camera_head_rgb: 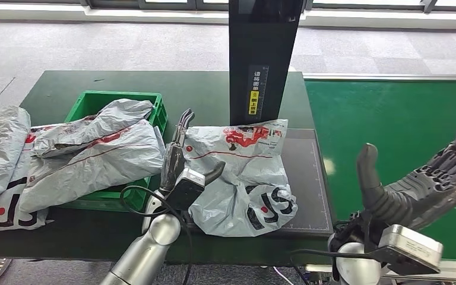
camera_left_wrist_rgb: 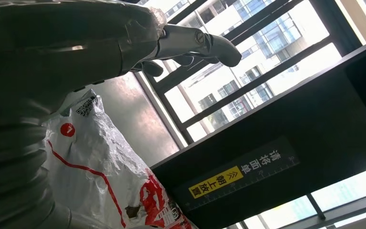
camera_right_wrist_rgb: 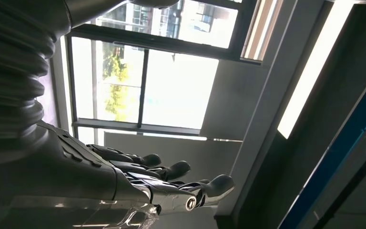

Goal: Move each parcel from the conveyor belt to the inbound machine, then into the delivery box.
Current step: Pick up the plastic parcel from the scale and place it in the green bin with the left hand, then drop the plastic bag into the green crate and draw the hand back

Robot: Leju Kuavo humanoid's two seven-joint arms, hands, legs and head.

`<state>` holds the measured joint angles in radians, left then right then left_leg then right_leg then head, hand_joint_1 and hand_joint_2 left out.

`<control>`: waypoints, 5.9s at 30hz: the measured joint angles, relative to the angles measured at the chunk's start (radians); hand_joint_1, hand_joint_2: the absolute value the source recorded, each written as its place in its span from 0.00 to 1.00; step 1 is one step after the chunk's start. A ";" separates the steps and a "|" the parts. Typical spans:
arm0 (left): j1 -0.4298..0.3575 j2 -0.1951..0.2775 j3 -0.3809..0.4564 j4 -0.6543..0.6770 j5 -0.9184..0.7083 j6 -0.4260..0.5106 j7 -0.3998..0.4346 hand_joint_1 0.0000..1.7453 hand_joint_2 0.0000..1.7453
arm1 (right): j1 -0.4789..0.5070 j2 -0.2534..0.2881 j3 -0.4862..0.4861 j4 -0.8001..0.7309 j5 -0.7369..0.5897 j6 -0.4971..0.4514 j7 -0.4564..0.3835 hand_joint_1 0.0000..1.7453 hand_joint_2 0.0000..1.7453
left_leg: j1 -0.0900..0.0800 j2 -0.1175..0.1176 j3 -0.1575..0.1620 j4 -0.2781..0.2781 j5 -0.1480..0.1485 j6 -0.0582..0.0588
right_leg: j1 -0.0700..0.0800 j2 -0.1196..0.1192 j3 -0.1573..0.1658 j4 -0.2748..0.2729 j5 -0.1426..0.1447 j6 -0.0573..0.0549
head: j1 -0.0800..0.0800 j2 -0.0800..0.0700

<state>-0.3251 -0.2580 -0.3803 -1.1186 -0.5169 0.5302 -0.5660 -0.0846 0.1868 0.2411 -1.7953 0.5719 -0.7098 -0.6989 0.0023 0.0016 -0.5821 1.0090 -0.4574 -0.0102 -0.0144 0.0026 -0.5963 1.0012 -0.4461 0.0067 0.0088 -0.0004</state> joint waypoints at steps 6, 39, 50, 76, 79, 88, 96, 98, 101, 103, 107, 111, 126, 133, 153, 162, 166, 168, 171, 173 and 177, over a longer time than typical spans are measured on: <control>-0.011 -0.005 -0.001 0.028 -0.027 -0.016 0.017 0.00 1.00 | 0.008 0.007 -0.018 -0.036 0.009 0.009 0.000 0.00 1.00 | 0.000 0.000 0.000 0.000 0.000 0.000 | 0.000 0.000 0.000 0.000 0.000 0.000 | 0.000 0.000; -0.096 -0.038 -0.028 0.245 -0.252 -0.099 0.213 0.00 1.00 | 0.015 0.010 -0.041 -0.043 0.006 0.010 0.000 0.00 1.00 | 0.000 -0.001 0.000 0.000 0.000 0.000 | 0.000 0.000 0.000 0.000 0.000 0.000 | 0.000 0.000; -0.168 -0.064 -0.028 0.453 -0.314 -0.115 0.255 0.00 1.00 | 0.015 0.011 -0.049 -0.043 0.008 0.010 0.000 0.00 1.00 | 0.000 -0.001 0.000 0.000 0.000 0.000 | 0.000 0.000 0.000 0.000 0.000 0.000 | 0.000 0.000; -0.226 -0.080 -0.068 0.586 -0.500 -0.331 0.378 1.00 1.00 | 0.015 0.026 -0.089 -0.043 0.022 0.028 0.000 0.00 1.00 | 0.000 -0.001 0.000 0.000 0.000 0.000 | 0.000 -0.001 0.001 0.000 0.000 0.000 | 0.000 0.000; -0.234 -0.081 -0.074 0.594 -0.504 -0.336 0.378 1.00 1.00 | 0.015 0.027 -0.092 -0.043 0.023 0.028 0.000 0.00 1.00 | 0.000 -0.001 0.000 0.000 0.000 0.000 | 0.000 -0.001 0.001 0.000 0.000 0.000 | 0.000 0.000; -0.240 -0.084 -0.088 0.608 -0.630 -0.272 0.473 1.00 1.00 | 0.020 0.036 -0.103 -0.046 0.035 0.037 0.001 0.00 1.00 | 0.000 -0.001 0.001 0.000 0.000 0.000 | 0.000 -0.001 0.002 0.000 0.000 0.000 | 0.000 0.000; -0.230 -0.075 -0.092 0.578 -0.699 -0.041 0.516 1.00 1.00 | 0.034 0.049 -0.120 -0.064 0.045 0.043 0.007 0.00 1.00 | 0.000 -0.001 0.001 0.000 0.000 0.000 | 0.000 -0.001 0.002 0.000 0.000 0.000 | 0.000 0.000; -0.228 -0.068 -0.092 0.555 -0.703 0.027 0.515 1.00 1.00 | 0.035 0.052 -0.121 -0.071 0.046 0.045 0.008 0.00 1.00 | 0.000 -0.002 0.000 0.000 0.000 0.000 | 0.000 -0.001 0.002 0.000 0.000 0.000 | 0.000 0.000; -0.215 -0.058 -0.091 0.516 -0.711 0.104 0.504 1.00 1.00 | 0.035 0.056 -0.123 -0.076 0.046 0.045 0.013 0.00 1.00 | 0.000 -0.002 0.000 0.000 0.000 0.000 | 0.000 -0.001 0.002 0.001 0.000 0.000 | 0.000 0.000; -0.201 -0.051 -0.088 0.476 -0.720 0.146 0.495 1.00 1.00 | 0.035 0.057 -0.123 -0.077 0.046 0.044 0.016 0.00 1.00 | 0.000 -0.002 0.000 0.000 0.000 0.000 | 0.000 -0.001 0.002 0.000 0.000 0.000 | 0.000 0.000; -0.150 -0.039 -0.045 0.352 -0.783 0.166 0.447 1.00 1.00 | 0.035 0.057 -0.123 -0.077 0.047 0.031 0.018 0.00 1.00 | 0.000 -0.001 0.000 0.000 0.000 0.000 | 0.000 -0.001 0.001 0.001 0.000 0.000 | 0.000 0.000; -0.074 -0.049 0.080 0.102 -0.868 0.171 0.342 1.00 1.00 | 0.037 0.057 -0.123 -0.077 0.046 0.015 0.020 0.00 1.00 | 0.000 -0.001 -0.001 0.000 0.000 0.000 | 0.000 -0.001 0.000 0.001 0.000 0.000 | 0.000 0.000; 0.040 -0.086 0.340 -0.451 -0.821 0.171 0.157 1.00 1.00 | 0.055 0.064 -0.123 -0.073 0.024 0.012 0.001 0.00 1.00 | 0.001 -0.002 -0.001 0.000 0.000 0.000 | 0.000 -0.001 0.000 0.001 0.000 0.000 | 0.000 0.000; 0.055 -0.084 0.393 -0.538 -0.807 0.171 0.150 1.00 1.00 | 0.061 0.064 -0.123 -0.064 0.023 0.012 0.002 0.00 1.00 | 0.000 -0.002 -0.001 0.000 0.000 0.000 | 0.000 -0.001 0.001 0.001 0.000 0.000 | 0.000 0.000; 0.035 -0.083 0.725 -0.379 -0.850 0.170 0.226 1.00 1.00 | 0.107 0.064 -0.123 -0.047 0.014 0.012 0.019 0.00 1.00 | 0.000 -0.001 0.000 0.000 0.000 0.000 | 0.000 -0.001 0.001 0.001 0.000 0.000 | 0.000 0.000; -0.004 -0.058 0.787 -0.225 -0.885 0.170 0.327 1.00 1.00 | 0.103 0.064 -0.123 -0.046 0.011 0.012 0.018 0.00 1.00 | 0.001 -0.002 0.000 0.000 0.000 0.000 | 0.000 -0.001 0.001 0.001 0.000 0.000 | 0.000 0.000; -0.010 -0.050 0.789 -0.197 -0.887 0.170 0.333 1.00 1.00 | 0.102 0.064 -0.123 -0.046 0.011 0.012 0.018 0.00 1.00 | 0.001 -0.002 0.000 0.000 0.000 0.000 | 0.000 -0.001 0.001 0.001 0.000 0.000 | 0.000 0.000; -0.012 -0.047 0.790 -0.186 -0.888 0.170 0.338 1.00 1.00 | 0.102 0.064 -0.123 -0.046 0.011 0.013 0.019 0.00 1.00 | 0.001 -0.002 0.000 0.000 0.000 0.000 | 0.000 -0.001 0.001 0.001 0.000 0.000 | 0.000 0.000; -0.022 -0.037 0.790 -0.161 -0.892 0.170 0.377 1.00 1.00 | 0.100 0.064 -0.123 -0.048 0.015 0.019 0.028 0.00 1.00 | 0.001 -0.002 0.000 0.000 0.000 0.000 | 0.000 -0.001 0.001 0.001 0.000 0.000 | 0.000 0.000; -0.030 -0.027 0.790 -0.135 -0.897 0.170 0.410 1.00 1.00 | 0.098 0.064 -0.123 -0.051 0.018 0.026 0.034 0.00 1.00 | 0.001 -0.002 0.000 0.000 0.001 0.000 | 0.000 -0.001 0.001 0.001 0.000 0.000 | 0.000 0.000; -0.043 -0.010 0.790 -0.088 -0.907 0.170 0.452 0.35 1.00 | 0.093 0.064 -0.123 -0.058 0.023 0.036 0.039 0.00 1.00 | 0.001 -0.001 0.000 0.000 0.001 -0.001 | 0.000 -0.001 0.001 0.001 0.000 0.000 | 0.000 0.000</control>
<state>-0.3681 -0.2677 0.4097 -1.2061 -1.4239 0.7004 -0.1140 0.0088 0.2506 0.1179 -1.8532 0.5947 -0.6739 -0.6599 0.0029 0.0002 -0.5820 1.0088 -0.4564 -0.0110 -0.0140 0.0017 -0.5954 1.0019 -0.4463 0.0063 0.0084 -0.0004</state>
